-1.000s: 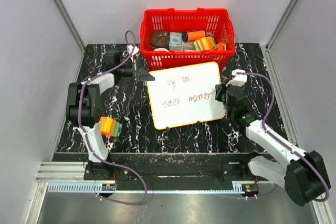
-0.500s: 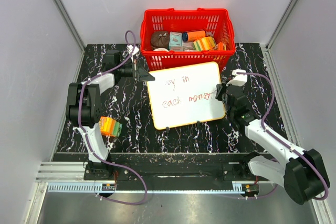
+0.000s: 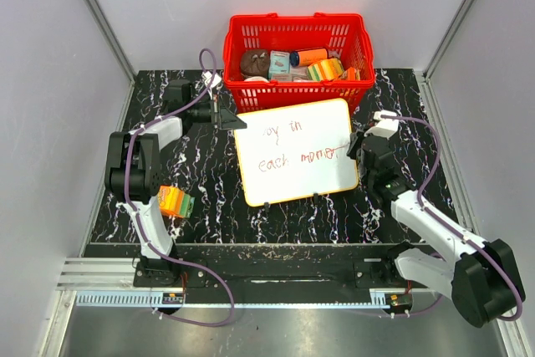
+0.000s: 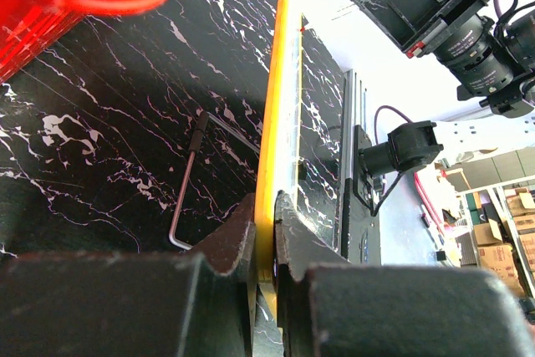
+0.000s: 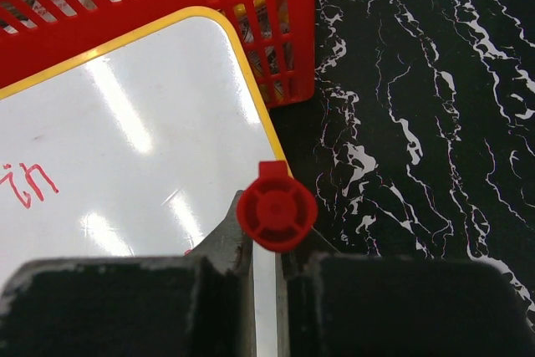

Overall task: Write a sentence on the whiteboard
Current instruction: Write on the whiteboard with the whiteboard.

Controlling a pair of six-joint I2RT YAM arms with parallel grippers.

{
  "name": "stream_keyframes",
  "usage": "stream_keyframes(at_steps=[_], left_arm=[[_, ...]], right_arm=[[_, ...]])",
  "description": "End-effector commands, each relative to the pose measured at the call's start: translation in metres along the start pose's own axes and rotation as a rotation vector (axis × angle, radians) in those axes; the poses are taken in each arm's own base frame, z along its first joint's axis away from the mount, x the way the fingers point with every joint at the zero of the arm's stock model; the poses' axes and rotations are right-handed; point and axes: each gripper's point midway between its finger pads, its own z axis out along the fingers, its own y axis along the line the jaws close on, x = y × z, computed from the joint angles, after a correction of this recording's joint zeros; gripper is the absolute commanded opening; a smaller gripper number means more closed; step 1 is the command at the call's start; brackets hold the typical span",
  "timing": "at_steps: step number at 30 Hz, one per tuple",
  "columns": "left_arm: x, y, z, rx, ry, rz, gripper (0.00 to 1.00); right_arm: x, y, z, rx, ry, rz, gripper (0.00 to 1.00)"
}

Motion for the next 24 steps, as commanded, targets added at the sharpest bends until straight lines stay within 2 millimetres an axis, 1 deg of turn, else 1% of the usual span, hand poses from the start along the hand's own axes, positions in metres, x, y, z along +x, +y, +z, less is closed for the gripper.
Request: stream_keyframes(at_steps=[1, 6, 9, 15, 21, 24], left_arm=[[0.009, 0.020, 0.022, -0.043, 0.021, 0.170, 0.00], [0.010, 0.020, 0.021, -0.042, 0.023, 0.167, 0.00], [0.010, 0.021, 0.021, -0.044, 0.022, 0.169, 0.00], [0.011, 0.021, 0.022, -0.043, 0.025, 0.168, 0.00], [0.011, 0.021, 0.023, -0.042, 0.026, 0.166, 0.00], [0.011, 0.020, 0.023, -0.041, 0.027, 0.168, 0.00]], right_arm=[[-0.021, 0.004, -0.007, -0.038, -0.062, 0.027, 0.00], [-0.035, 0.010, -0.011, -0.067, -0.100, 0.052, 0.00], [-0.034, 0.012, -0.006, -0.060, -0.091, 0.045, 0.00], [-0.025, 0.017, 0.003, -0.067, -0.065, 0.045, 0.00], [-0.023, 0.016, 0.002, -0.071, -0.066, 0.047, 0.00], [-0.027, 0.016, 0.001, -0.069, -0.078, 0.054, 0.00]])
